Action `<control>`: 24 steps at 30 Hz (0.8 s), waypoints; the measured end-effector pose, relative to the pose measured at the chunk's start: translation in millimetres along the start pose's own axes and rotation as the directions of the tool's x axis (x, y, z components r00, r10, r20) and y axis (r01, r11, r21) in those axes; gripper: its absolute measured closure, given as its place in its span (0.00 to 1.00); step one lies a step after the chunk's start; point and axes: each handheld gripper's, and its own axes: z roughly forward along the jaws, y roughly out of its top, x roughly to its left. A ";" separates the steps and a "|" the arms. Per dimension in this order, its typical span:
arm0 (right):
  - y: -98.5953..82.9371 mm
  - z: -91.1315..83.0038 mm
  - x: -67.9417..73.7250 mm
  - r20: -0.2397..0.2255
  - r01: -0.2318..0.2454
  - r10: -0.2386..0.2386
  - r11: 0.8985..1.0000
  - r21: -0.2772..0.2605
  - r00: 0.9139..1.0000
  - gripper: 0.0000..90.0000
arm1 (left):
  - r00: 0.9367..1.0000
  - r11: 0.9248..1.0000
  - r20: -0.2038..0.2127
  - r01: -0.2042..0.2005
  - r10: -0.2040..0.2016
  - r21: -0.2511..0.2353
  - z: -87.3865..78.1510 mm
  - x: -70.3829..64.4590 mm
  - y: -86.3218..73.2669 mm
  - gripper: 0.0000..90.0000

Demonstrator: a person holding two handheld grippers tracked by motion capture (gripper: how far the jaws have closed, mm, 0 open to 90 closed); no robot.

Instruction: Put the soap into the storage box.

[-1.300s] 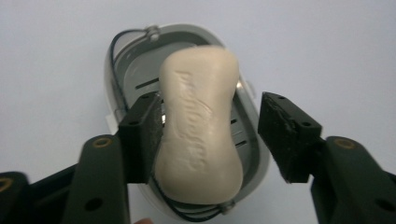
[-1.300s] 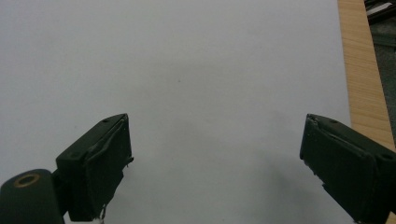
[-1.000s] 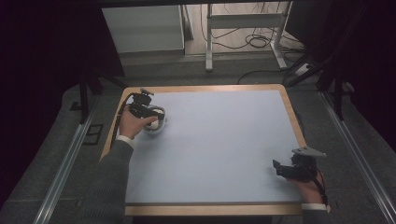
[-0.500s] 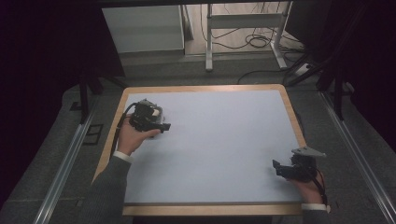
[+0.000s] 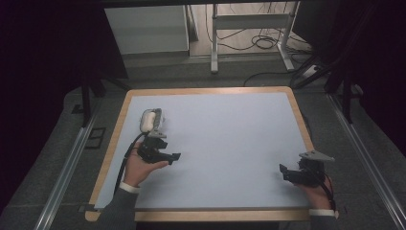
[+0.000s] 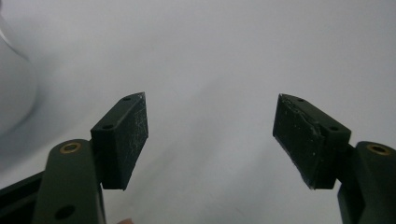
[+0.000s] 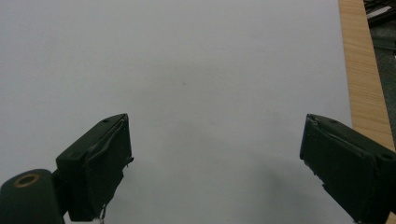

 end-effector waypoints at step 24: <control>3.2 -2.7 4.8 0.011 0.016 -0.015 0.999 -0.047 1.000 0.10 | 0.997 0.997 -0.006 0.072 -0.072 -0.012 3.0 -1.2 -48.4 0.27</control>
